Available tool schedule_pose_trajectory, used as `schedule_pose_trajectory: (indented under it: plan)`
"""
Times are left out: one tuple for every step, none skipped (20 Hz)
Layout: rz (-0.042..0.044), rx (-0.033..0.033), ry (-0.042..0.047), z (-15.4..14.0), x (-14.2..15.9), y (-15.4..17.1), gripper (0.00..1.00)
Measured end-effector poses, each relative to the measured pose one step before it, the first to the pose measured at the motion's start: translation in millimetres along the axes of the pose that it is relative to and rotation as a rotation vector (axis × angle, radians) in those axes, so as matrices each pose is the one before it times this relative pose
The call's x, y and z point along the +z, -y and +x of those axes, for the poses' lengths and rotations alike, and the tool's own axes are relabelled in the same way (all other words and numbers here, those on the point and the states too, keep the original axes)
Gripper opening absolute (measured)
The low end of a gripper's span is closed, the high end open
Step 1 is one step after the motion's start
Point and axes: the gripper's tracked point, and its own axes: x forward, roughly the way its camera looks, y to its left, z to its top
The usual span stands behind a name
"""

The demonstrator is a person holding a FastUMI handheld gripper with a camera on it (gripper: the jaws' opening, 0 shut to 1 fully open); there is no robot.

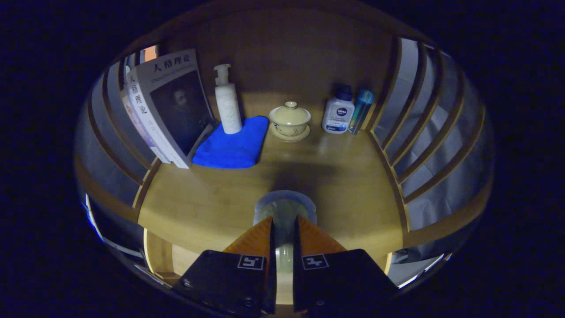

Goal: Pull open the drawer, take out the items inside it, and place them on the countertop above the cabinet.

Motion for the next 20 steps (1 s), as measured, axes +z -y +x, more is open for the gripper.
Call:
schedule_pose_trajectory:
  plan:
    - [0.00449,-0.00341,-0.00515,6.67,2.54,-0.19,0.18]
    - [-0.00099,0.00421,0.00257,3.62,3.15,-2.30,0.18]
    - [-0.00350,-0.00028,0.00645,5.69,2.73,0.22,0.18]
    - [0.00542,0.00163,-0.00085,4.05,0.52,-0.20,0.18]
    - [0.01207,0.00493,0.00171,4.07,-0.93,-0.58,0.18]
    - [0.01106,0.00710,0.00186,2.50,0.09,0.14,0.18]
    - [0.00677,0.00513,0.00560,2.41,0.93,0.20,0.18]
    - [0.00720,0.00111,0.00706,1.22,0.69,0.90,0.18]
    - [0.00396,0.00235,0.00449,0.20,-0.64,-1.14,0.18]
    - [0.00016,0.00181,0.00409,-0.45,-0.34,0.50,0.18]
    - [0.00161,0.00252,0.00799,-0.44,-0.38,0.82,0.18]
    - [0.00223,0.00239,0.01248,-0.20,0.23,0.27,0.20]
    - [0.00594,0.00435,0.01376,1.41,-0.18,-0.38,0.23]
    - [0.00222,0.01173,0.01718,0.57,-0.44,-1.39,0.25]
    - [0.00098,0.01129,0.01862,0.79,0.65,-1.41,0.25]
    - [-0.01094,0.00578,0.02283,-2.79,0.71,-0.15,0.29]
    - [-0.01921,-0.00211,0.02335,2.48,0.56,1.04,0.33]
    - [-0.03060,-0.00593,0.02762,-0.46,-0.75,0.04,0.37]
    - [-0.02490,-0.00585,0.02138,-2.23,-1.70,-1.31,0.41]
    - [-0.00898,0.00639,0.02515,-4.02,0.94,-3.13,0.45]
